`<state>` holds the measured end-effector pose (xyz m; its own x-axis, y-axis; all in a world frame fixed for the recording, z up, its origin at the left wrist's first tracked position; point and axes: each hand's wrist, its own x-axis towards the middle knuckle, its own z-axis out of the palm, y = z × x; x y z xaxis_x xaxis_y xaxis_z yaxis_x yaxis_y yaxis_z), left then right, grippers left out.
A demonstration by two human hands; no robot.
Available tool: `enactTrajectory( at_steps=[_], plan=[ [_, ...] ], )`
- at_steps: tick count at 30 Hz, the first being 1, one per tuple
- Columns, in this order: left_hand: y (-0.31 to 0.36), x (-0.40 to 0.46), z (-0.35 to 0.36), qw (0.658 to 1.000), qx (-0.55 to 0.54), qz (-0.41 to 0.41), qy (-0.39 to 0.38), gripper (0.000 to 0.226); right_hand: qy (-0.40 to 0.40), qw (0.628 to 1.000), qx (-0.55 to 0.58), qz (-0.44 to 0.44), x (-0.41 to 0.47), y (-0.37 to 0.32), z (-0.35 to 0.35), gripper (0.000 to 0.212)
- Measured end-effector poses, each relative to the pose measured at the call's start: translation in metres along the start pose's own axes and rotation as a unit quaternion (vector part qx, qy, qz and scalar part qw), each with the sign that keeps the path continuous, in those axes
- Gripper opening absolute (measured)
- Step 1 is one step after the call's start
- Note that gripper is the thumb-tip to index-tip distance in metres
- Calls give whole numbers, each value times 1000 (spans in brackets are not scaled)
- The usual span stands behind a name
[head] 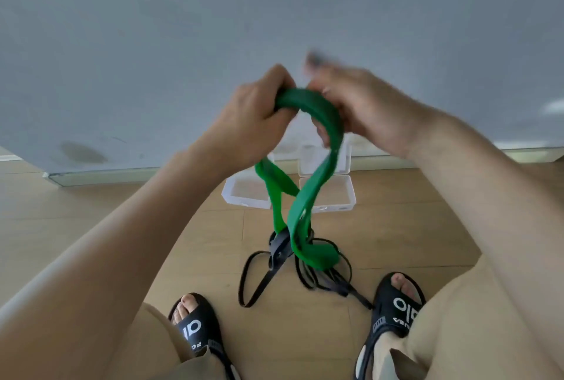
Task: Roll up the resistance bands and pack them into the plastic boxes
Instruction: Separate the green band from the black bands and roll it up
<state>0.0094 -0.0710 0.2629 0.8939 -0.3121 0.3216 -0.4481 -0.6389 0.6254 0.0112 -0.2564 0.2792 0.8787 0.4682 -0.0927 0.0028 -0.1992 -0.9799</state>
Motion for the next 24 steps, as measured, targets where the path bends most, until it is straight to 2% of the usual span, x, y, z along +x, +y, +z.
enactTrajectory(
  at_steps=[2,3,5,7,11,14,17,19,21,24],
  plan=[
    [-20,-6,10,996,63,-7,-66,12,13,982,-187,29,1,11,8,45],
    [-26,-9,13,992,81,-11,-98,16,17,970,-240,44,2,16,10,46],
    [-33,-14,15,989,81,-22,-121,18,31,962,-266,51,3,17,14,42],
    [-36,-19,16,992,65,-22,-104,15,40,972,-225,45,3,15,13,36],
    [-39,-21,21,997,-17,-41,-62,9,46,996,-68,38,3,16,10,32],
    [-42,-24,25,993,-47,-73,-83,6,48,998,-8,31,1,15,15,29],
    [-41,-25,25,989,-68,-82,-102,7,55,998,6,23,-3,15,19,27],
    [-36,-23,17,989,-75,-76,-98,8,22,999,9,38,-7,14,11,26],
    [-25,-20,4,992,-84,-67,-65,24,-75,994,13,84,-12,14,-1,29],
    [-10,-19,-11,988,-145,-35,-27,33,-205,965,66,152,-17,19,-5,51]
  ],
)
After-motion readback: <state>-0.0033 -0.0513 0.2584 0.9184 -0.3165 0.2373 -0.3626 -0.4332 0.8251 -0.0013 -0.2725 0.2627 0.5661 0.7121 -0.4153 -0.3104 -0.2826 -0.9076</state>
